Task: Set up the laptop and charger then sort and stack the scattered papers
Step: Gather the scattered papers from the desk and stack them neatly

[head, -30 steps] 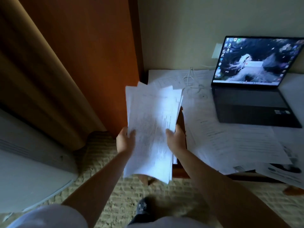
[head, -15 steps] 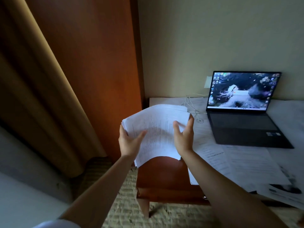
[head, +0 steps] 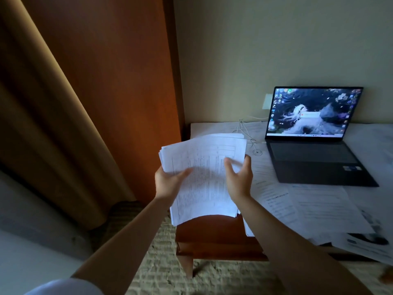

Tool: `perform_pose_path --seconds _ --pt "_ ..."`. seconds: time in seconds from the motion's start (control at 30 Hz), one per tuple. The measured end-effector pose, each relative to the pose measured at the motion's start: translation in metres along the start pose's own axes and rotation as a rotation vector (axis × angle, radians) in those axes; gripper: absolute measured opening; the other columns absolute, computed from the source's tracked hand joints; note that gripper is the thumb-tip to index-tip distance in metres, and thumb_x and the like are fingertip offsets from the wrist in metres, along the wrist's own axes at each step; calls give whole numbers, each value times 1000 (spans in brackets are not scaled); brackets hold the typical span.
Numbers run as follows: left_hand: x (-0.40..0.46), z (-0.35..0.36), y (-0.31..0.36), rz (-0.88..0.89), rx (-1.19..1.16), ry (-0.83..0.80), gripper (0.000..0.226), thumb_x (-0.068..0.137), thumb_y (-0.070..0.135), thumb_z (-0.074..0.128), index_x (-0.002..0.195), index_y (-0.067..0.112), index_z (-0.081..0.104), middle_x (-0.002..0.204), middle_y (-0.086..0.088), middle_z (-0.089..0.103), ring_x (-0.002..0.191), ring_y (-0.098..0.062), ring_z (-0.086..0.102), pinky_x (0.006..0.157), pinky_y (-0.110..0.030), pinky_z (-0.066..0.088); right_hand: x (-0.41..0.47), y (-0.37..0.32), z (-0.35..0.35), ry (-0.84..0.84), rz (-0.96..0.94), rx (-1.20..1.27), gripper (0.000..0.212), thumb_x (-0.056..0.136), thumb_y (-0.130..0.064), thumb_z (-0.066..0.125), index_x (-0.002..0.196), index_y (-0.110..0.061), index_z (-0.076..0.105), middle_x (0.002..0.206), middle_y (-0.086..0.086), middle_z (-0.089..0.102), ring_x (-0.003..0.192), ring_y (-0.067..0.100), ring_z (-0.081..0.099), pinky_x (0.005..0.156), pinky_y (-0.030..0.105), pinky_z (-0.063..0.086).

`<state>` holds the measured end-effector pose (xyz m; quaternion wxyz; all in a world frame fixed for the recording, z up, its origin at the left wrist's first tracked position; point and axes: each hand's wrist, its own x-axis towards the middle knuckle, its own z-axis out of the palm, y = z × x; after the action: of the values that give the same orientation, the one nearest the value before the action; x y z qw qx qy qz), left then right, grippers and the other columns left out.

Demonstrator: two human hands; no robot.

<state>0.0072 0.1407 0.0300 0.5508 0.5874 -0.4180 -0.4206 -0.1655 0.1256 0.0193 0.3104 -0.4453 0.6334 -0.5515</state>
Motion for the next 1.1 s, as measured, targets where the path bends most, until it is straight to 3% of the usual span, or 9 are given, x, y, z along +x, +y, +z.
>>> perform_pose_path --seconds 0.17,0.27,0.37,0.53,0.67,0.77,0.83,0.93,1.1 --pt "1 -4 -10 -116 7 -72 29 72 6 80 91 14 61 92 -2 67 88 -22 68 58 -24 56 -5 27 -6 -112 54 -59 34 91 -29 60 121 -17 49 105 -10 59 99 13 59 75 24 45" --pt "1 0 -9 -137 -72 -4 25 71 3 80 87 12 63 90 -5 68 85 -24 69 61 -31 58 -6 21 0 -48 13 -15 25 94 -22 54 116 -11 51 105 -4 61 90 13 58 72 27 46" --pt "3 0 -11 -128 -51 28 30 68 7 84 89 14 63 93 -4 69 84 -20 69 66 -34 57 -4 11 -1 -21 11 13 31 94 -23 55 122 -13 47 102 -10 58 90 7 56 74 23 44" --pt "-10 -1 -28 -143 -24 4 37 71 1 80 96 17 58 94 0 65 87 -16 64 58 -20 52 -22 35 -7 -102 82 -54 44 91 -14 56 131 -19 39 105 -14 54 94 9 55 73 20 43" --pt "-11 2 -30 -108 11 15 47 70 3 81 104 17 53 101 -4 61 96 -18 60 71 -33 55 -11 23 -4 -38 53 -24 43 90 -8 54 131 -14 39 106 -9 56 90 11 57 73 26 46" --pt "-12 3 -27 -115 4 -21 39 70 1 81 99 14 58 97 -5 64 92 -18 64 67 -30 55 -17 24 -4 -18 16 -18 42 90 -3 52 129 -13 40 102 -10 56 82 6 57 67 20 46" --pt "-10 2 -27 -140 -1 -45 32 70 0 81 93 13 62 92 -3 67 86 -16 66 62 -26 56 -13 29 -4 9 10 -25 40 89 -2 50 125 -14 42 96 -8 58 77 7 58 61 25 49" --pt "-17 0 -39 -225 1 -66 25 73 0 78 86 13 61 88 -1 66 84 -20 66 55 -23 54 -14 43 -6 -60 147 -82 35 88 -7 49 121 -17 45 103 3 62 81 16 59 65 35 53" --pt "-17 4 -52 -296 -69 -2 31 71 -3 79 86 16 60 89 -2 64 83 -18 64 61 -28 53 -20 53 -6 -69 159 -75 26 88 -2 46 110 -15 49 100 0 62 63 8 53 52 21 42"
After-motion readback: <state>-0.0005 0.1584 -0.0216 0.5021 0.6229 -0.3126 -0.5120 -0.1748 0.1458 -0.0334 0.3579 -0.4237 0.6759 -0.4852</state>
